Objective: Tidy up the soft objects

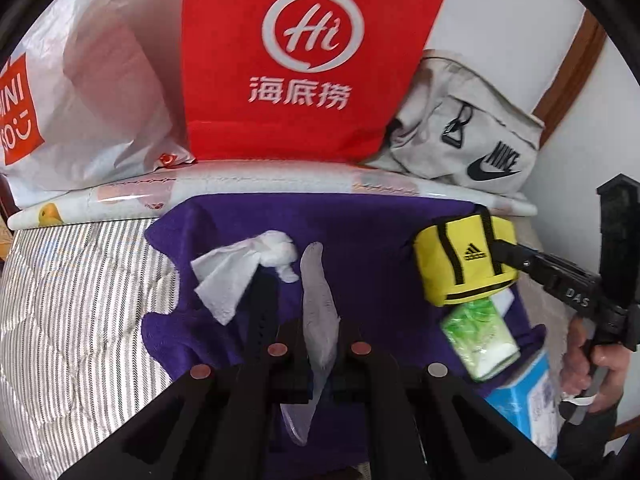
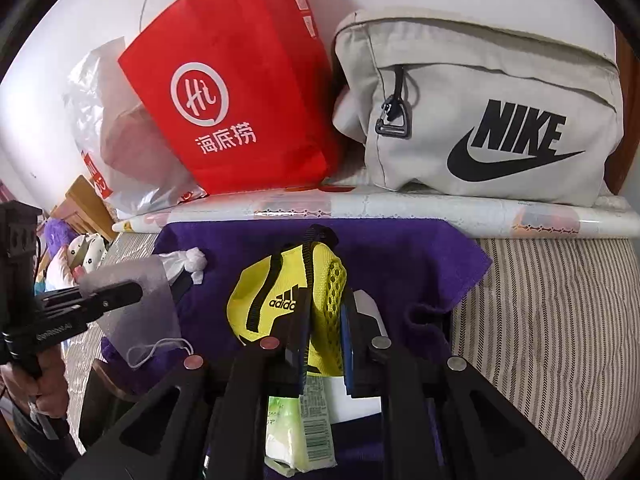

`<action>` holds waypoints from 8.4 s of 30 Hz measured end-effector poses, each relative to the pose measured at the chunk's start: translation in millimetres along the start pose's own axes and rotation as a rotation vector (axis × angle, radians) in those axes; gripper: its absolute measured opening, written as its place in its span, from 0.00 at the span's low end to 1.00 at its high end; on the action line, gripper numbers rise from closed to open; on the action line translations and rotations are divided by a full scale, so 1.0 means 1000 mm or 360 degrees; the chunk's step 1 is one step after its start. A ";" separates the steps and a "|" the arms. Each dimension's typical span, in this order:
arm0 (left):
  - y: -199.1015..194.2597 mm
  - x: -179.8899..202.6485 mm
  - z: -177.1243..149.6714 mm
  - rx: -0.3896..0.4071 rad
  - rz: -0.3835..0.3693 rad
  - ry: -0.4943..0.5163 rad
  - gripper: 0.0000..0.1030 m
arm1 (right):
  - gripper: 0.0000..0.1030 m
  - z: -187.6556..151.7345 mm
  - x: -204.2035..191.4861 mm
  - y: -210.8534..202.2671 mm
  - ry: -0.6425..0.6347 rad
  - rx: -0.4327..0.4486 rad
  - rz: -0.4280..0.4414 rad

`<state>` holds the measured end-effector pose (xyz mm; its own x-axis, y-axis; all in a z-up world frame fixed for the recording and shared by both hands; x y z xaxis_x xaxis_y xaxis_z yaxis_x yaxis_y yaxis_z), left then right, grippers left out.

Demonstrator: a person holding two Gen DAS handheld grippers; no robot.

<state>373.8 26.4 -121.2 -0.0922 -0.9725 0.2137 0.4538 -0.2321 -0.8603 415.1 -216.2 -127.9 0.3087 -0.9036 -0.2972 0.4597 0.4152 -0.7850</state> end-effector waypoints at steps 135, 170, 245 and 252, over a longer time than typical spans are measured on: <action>-0.106 -0.055 -0.123 0.0157 -0.0015 -0.0123 0.57 | 0.05 -0.169 -0.151 -0.011 -0.0753 -0.0554 -0.0024; -0.119 -0.047 -0.130 0.0171 -0.0012 -0.0099 0.57 | 0.24 -0.179 -0.159 0.003 -0.0815 -0.0627 -0.0126; -0.085 0.070 -0.248 0.0055 -0.0184 0.0296 0.04 | 0.02 -0.261 -0.093 -0.117 -0.0234 -0.0111 0.0368; -0.105 0.056 -0.256 0.0132 -0.0118 0.0249 0.03 | 0.02 -0.266 -0.072 -0.156 -0.0185 -0.0003 0.0263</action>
<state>94.0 -7.7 -137.2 -0.2618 -0.9452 0.1951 0.5118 -0.3074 -0.8023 99.8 -243.9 -128.1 0.4739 -0.8048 -0.3573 0.3934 0.5565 -0.7318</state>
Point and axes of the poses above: each gripper's, at about its wrist camera, not at the fingertips, and y roughly the way its jaws point, x to its right, z to its top, the point moved 2 cm from there along y, roughly the way its jaws point, and after that the axes turned 5 degrees about -x, right-handed, at the moved point
